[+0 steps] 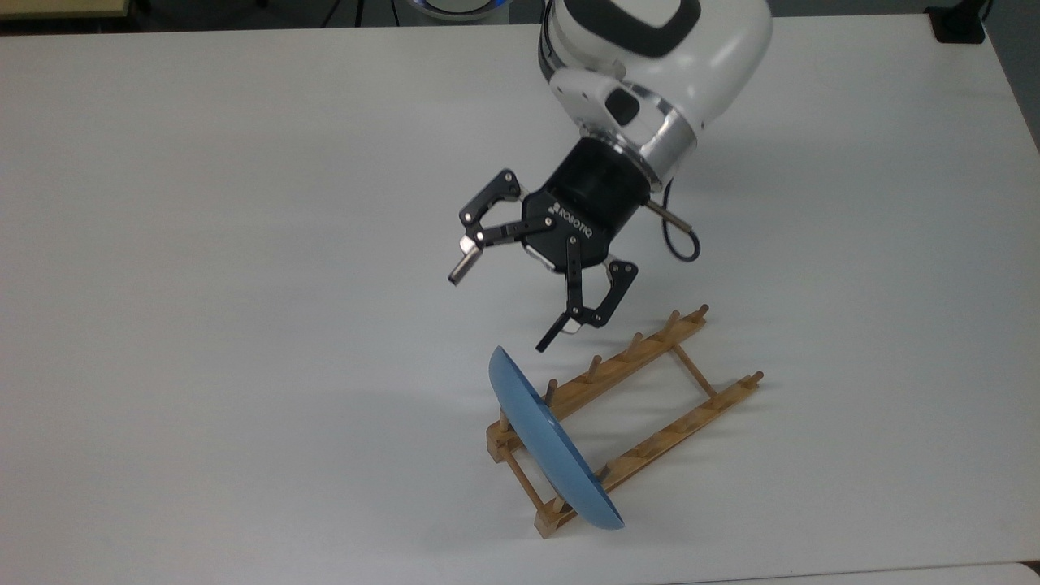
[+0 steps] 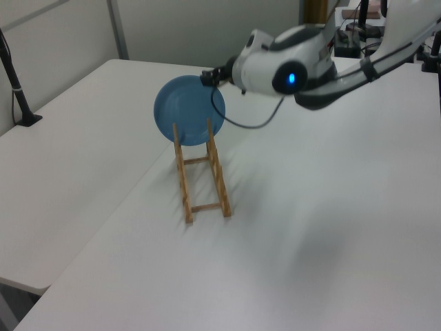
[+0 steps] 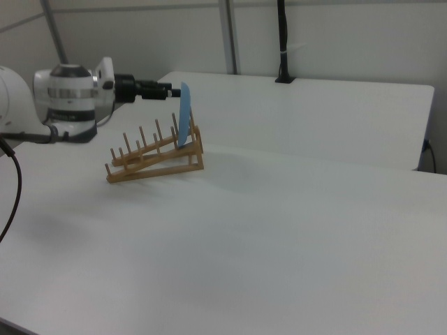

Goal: Place plate in plate rack

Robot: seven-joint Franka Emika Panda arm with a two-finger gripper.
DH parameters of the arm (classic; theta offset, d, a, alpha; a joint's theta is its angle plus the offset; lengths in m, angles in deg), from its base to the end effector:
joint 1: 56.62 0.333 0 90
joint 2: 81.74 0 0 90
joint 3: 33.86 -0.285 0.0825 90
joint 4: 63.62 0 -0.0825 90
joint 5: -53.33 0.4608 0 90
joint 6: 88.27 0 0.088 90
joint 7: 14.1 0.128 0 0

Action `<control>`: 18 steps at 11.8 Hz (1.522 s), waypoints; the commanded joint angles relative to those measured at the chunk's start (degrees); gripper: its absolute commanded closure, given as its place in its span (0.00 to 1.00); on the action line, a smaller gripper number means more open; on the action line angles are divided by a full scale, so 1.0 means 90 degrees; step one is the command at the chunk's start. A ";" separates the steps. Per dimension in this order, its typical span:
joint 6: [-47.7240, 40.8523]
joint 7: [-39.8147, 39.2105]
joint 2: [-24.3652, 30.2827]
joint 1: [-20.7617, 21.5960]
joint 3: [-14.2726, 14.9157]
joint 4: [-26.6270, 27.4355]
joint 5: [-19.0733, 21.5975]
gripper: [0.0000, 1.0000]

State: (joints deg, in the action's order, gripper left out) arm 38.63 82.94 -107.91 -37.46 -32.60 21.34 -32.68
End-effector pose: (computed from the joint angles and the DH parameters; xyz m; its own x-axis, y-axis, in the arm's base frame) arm 0.7714 0.1999 0.4075 0.2918 -0.0451 0.9554 -0.5791 -0.8033 0.1390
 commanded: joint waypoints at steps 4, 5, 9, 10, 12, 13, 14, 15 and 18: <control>-0.0825 -0.2654 0.1627 -0.0038 0.0026 0.0052 0.4785 0.00; -0.1148 -0.3035 0.1842 -0.0106 0.0026 0.0072 0.5439 0.00; -0.3392 -0.4968 0.2906 -0.0691 0.0026 0.0111 0.8175 0.00; -0.3803 -0.5562 0.3092 -0.0983 0.0026 0.0198 0.8663 0.00; -0.4206 -0.7249 0.3512 -0.1569 0.0026 0.0491 0.9262 0.00; -0.4333 -0.7943 0.3543 -0.1814 0.0026 0.0501 0.9457 0.00; -0.4335 -0.8405 0.3572 -0.1951 0.0026 0.0511 0.9546 0.00; -0.4277 -0.9135 0.3573 -0.2117 0.0026 0.0608 0.9586 0.00; -0.3577 -1.0438 0.3534 -0.2362 0.0056 0.0890 0.9586 0.00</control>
State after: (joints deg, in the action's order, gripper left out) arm 0.55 -3.54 -77.23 -57.44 -32.12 25.31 52.41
